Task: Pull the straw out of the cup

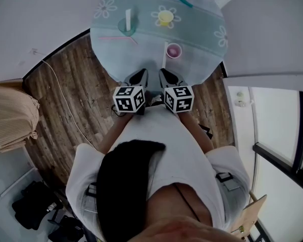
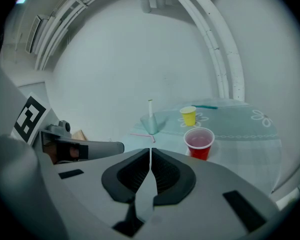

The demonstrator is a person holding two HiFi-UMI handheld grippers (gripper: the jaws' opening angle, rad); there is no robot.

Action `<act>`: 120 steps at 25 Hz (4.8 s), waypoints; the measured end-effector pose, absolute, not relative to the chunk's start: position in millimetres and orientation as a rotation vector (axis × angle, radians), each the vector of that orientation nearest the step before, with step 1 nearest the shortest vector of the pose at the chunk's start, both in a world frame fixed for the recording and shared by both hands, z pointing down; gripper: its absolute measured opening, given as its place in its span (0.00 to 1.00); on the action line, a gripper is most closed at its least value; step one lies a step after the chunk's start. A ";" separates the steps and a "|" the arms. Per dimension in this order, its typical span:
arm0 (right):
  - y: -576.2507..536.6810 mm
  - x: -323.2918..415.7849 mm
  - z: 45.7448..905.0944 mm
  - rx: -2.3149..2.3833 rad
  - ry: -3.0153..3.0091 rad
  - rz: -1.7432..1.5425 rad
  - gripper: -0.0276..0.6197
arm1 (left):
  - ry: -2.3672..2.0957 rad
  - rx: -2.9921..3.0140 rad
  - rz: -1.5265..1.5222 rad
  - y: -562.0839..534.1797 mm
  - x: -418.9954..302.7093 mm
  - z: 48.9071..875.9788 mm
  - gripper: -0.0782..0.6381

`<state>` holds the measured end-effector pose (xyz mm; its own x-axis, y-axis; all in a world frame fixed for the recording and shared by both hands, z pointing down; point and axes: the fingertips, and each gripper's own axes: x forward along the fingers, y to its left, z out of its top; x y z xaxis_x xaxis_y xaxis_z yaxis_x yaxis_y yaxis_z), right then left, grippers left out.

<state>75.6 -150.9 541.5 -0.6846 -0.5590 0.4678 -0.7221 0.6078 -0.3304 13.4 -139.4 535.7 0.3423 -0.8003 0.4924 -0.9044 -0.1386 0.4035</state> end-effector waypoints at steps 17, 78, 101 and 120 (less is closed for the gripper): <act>-182.4 23.4 515.3 0.959 -2.625 0.603 0.10 | -1.503 2.012 0.170 -174.4 -28.0 513.9 0.12; -330.5 -98.1 518.7 0.999 -2.543 0.583 0.29 | -1.420 2.025 0.280 -265.8 -122.0 536.2 0.12; -379.0 -124.5 535.3 1.040 -2.456 0.573 0.29 | -1.372 1.939 0.317 -273.2 -162.0 566.2 0.12; -385.0 -126.2 536.0 1.077 -2.461 0.546 0.15 | -1.403 1.863 0.338 -270.0 -174.6 588.9 0.12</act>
<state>-126.2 -385.0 536.0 -0.6246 -0.6001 0.4998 -0.7551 0.6274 -0.1904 -174.6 -270.0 588.9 0.3593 -0.7022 0.6146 -0.9052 -0.1021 0.4125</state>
